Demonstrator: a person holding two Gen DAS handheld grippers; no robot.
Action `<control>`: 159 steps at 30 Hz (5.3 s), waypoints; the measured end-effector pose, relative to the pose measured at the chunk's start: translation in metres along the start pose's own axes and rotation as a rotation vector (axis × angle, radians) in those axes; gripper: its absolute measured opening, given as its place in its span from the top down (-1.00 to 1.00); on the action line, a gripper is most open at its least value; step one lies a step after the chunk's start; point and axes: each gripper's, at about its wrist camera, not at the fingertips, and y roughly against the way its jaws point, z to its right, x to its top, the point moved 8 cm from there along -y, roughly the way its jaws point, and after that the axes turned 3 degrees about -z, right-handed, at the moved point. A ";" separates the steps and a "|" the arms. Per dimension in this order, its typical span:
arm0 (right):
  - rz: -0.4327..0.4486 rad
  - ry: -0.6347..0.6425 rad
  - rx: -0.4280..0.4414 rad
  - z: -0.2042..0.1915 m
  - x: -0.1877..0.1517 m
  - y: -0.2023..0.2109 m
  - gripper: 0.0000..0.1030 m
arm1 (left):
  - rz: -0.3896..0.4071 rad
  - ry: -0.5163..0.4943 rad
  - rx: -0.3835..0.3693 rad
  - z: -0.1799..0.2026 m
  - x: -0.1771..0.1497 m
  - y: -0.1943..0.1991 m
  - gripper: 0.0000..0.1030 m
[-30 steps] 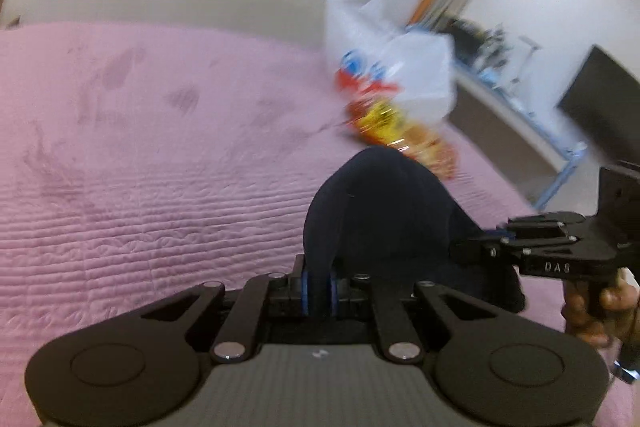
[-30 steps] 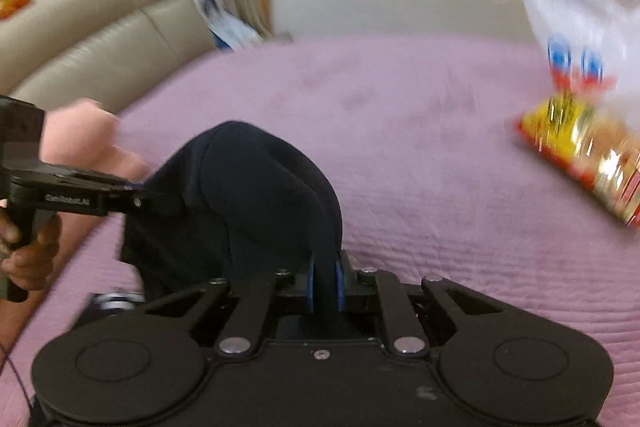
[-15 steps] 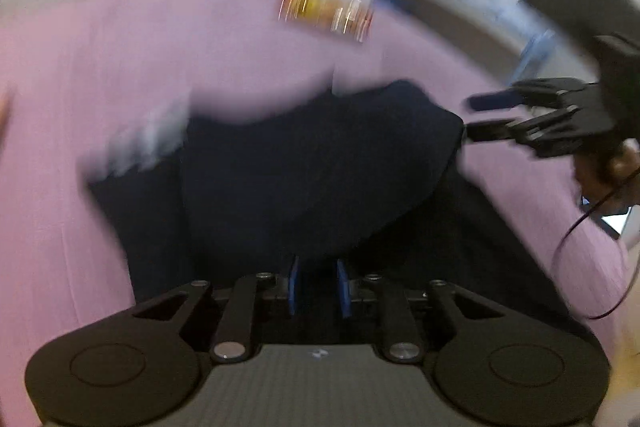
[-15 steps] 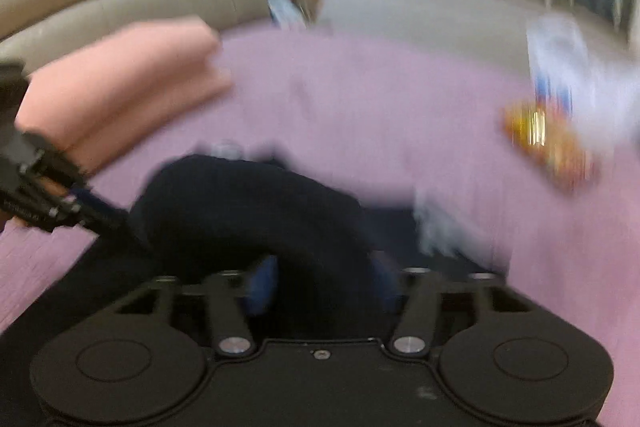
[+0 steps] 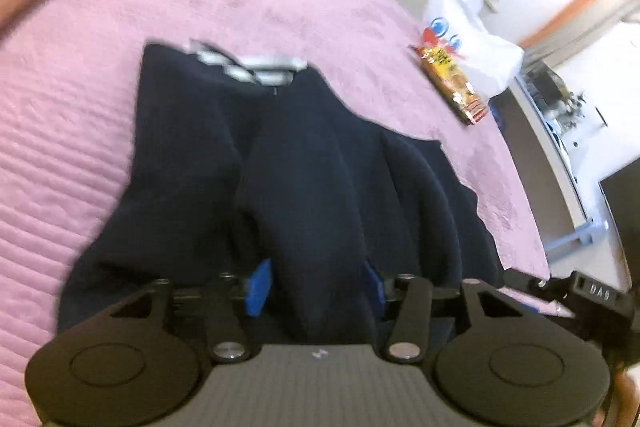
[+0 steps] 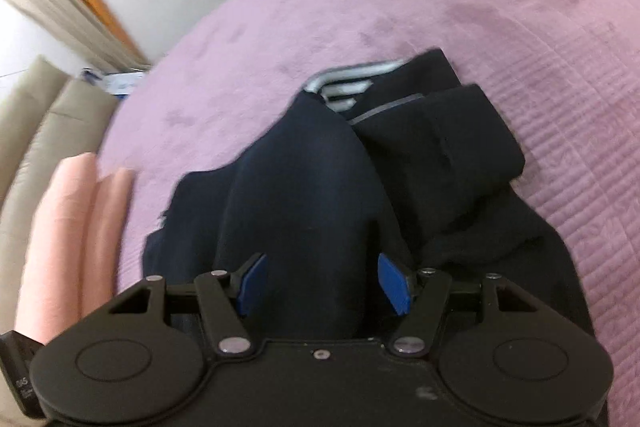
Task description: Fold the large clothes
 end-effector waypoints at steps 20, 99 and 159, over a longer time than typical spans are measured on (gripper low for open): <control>-0.139 -0.027 0.049 0.074 -0.042 -0.011 0.26 | 0.029 0.286 -0.292 -0.068 -0.043 -0.011 0.77; -0.352 0.170 -0.326 0.158 -0.287 0.152 0.15 | -0.240 0.422 0.113 -0.131 -0.322 0.170 0.71; 0.114 0.473 -0.178 0.051 0.051 -0.004 0.80 | 0.109 0.032 0.099 -0.086 0.064 0.012 0.65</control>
